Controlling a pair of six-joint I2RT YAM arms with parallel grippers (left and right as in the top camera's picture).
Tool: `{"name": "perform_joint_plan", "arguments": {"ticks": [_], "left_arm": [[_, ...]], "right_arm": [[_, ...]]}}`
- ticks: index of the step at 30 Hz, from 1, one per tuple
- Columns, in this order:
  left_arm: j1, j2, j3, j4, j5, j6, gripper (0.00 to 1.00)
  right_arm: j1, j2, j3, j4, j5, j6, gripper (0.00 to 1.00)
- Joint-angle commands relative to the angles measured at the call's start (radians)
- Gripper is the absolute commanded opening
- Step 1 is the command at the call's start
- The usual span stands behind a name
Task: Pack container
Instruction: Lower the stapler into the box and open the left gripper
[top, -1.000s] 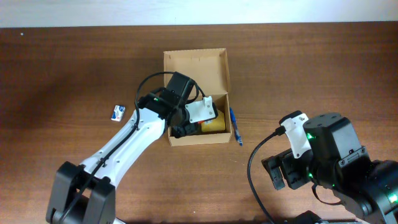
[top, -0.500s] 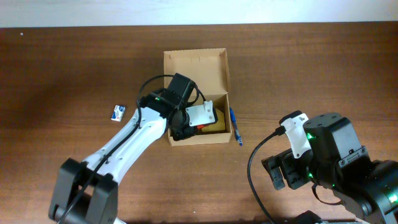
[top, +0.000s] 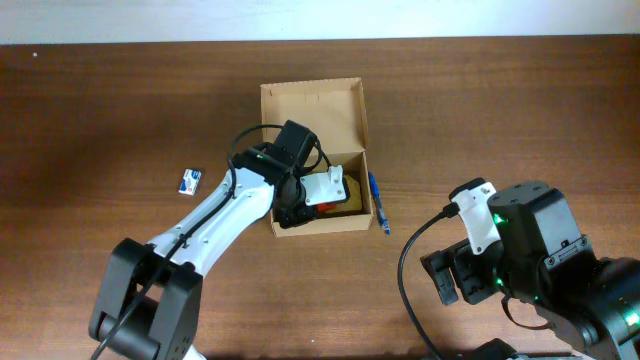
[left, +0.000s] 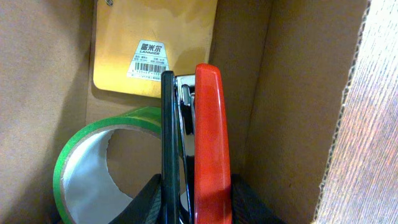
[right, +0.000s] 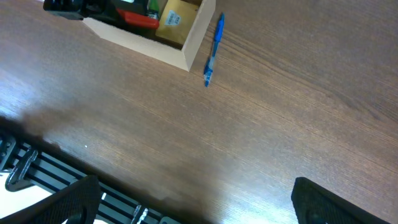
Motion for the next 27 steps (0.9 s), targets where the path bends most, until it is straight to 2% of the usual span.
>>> {"name": "perform_joint_plan", "arguments": {"ticks": [1, 4, 11, 27], "left_arm": [[0.006, 0.008, 0.021, 0.002, 0.003, 0.020, 0.07], [0.006, 0.008, 0.021, 0.002, -0.004, 0.020, 0.22], [0.006, 0.008, 0.021, 0.002, -0.004, 0.020, 0.41], [0.006, 0.007, 0.022, 0.002, -0.004, 0.019, 0.43]], "right_arm": [[-0.005, 0.000, 0.000, 0.003, -0.010, -0.003, 0.99], [-0.005, 0.000, 0.000, 0.003, -0.010, -0.003, 0.99], [-0.005, 0.000, 0.000, 0.003, -0.010, -0.003, 0.99], [-0.005, 0.000, 0.000, 0.003, -0.010, -0.003, 0.99]]}}
